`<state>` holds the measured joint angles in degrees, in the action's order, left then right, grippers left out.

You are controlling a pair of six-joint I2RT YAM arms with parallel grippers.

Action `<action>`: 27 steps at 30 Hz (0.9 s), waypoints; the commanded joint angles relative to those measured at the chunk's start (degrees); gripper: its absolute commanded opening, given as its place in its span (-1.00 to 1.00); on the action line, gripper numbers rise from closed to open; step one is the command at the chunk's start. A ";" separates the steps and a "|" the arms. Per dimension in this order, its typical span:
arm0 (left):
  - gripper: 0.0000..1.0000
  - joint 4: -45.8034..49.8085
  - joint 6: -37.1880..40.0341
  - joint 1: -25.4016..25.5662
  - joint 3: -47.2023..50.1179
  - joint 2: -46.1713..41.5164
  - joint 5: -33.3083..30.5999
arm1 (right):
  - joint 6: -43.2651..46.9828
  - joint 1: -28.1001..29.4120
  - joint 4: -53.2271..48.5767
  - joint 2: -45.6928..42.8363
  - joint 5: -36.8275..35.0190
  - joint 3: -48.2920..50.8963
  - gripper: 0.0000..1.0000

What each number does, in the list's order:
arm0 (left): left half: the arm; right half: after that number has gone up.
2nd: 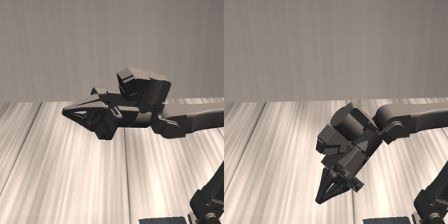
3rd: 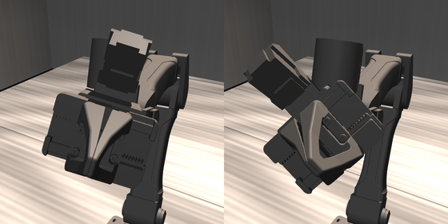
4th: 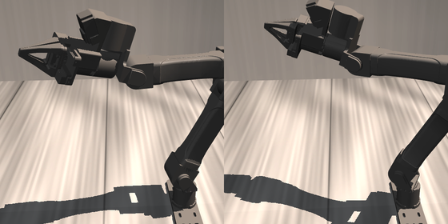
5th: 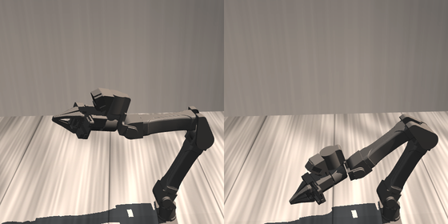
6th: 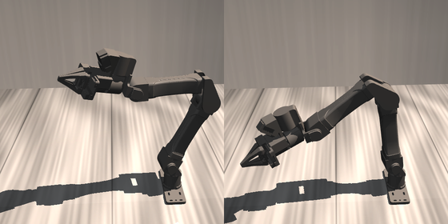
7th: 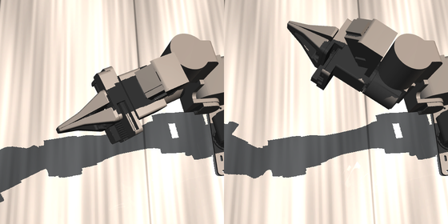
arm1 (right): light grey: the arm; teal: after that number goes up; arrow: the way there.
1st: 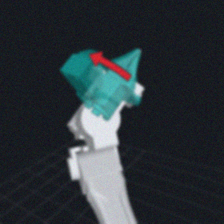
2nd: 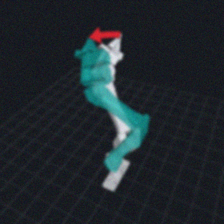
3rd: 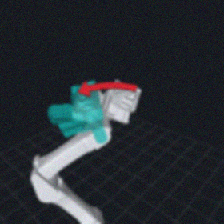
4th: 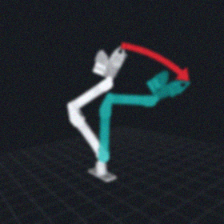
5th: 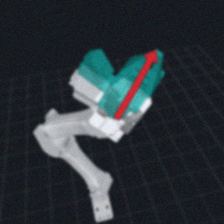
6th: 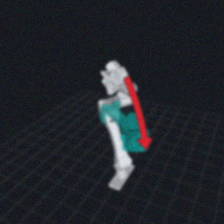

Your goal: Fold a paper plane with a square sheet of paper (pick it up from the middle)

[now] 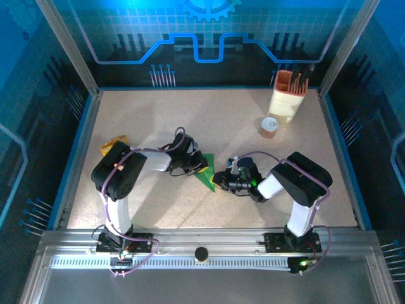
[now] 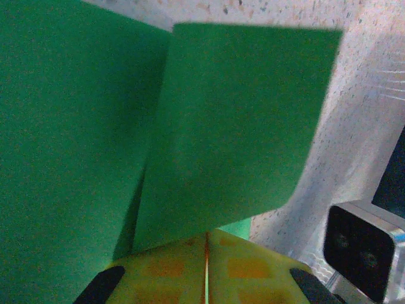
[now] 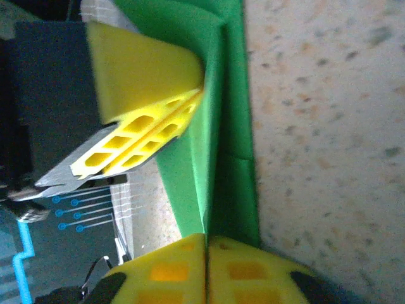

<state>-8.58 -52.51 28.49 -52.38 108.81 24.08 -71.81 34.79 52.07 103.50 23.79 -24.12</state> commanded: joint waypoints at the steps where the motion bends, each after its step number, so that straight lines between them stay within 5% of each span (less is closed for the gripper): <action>1: -0.81 6.41 2.00 0.33 0.42 2.74 -2.06 | 2.05 -1.04 -7.52 -2.50 -1.48 0.31 -0.71; 13: -0.81 5.54 1.84 0.65 0.18 2.54 -1.41 | 13.60 1.59 -33.48 -11.46 -3.10 -7.14 -0.36; 27: -0.81 4.01 1.04 0.61 0.89 2.28 -1.19 | 14.87 2.91 -36.34 -10.25 -2.63 -7.34 -0.71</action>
<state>-8.43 -51.99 28.67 -52.47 108.81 24.08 -57.95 36.71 18.39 92.82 21.21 -31.29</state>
